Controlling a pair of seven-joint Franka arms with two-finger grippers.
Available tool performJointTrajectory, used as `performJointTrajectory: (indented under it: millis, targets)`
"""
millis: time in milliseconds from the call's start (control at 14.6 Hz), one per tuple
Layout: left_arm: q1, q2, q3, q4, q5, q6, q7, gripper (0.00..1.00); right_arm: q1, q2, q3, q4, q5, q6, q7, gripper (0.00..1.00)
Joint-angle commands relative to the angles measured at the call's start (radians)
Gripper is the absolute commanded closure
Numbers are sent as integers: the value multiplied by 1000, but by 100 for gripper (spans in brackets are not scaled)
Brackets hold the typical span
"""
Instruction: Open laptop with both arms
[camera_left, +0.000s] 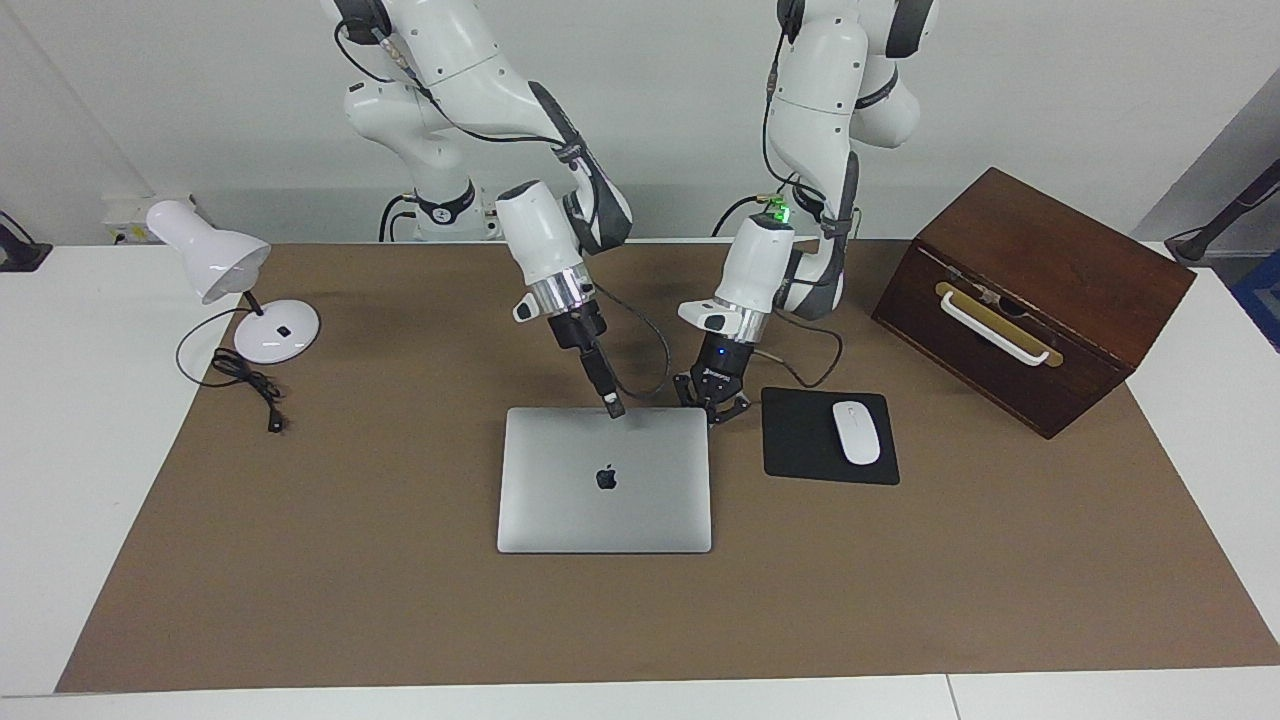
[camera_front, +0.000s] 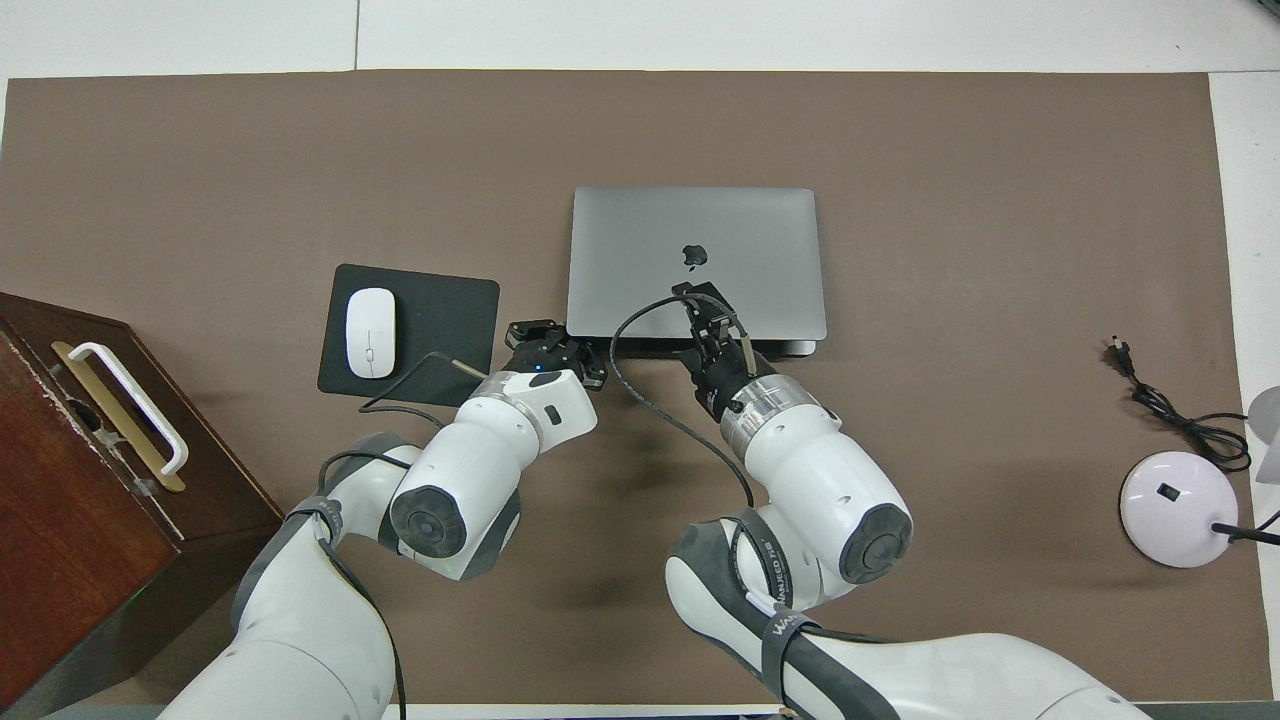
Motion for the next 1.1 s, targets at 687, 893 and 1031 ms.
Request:
performJointTrajectory:
  millis: [687, 893, 1031]
  targets:
    - [12, 31, -2, 15, 19, 16, 7, 100, -40, 77, 4, 197, 18, -155, -89, 0]
    - [12, 31, -2, 15, 19, 16, 7, 100, -48, 85, -2, 254, 18, -239, -92, 0]
    - [12, 31, -2, 15, 19, 16, 8, 100, -49, 89, -7, 293, 17, -289, -90, 0]
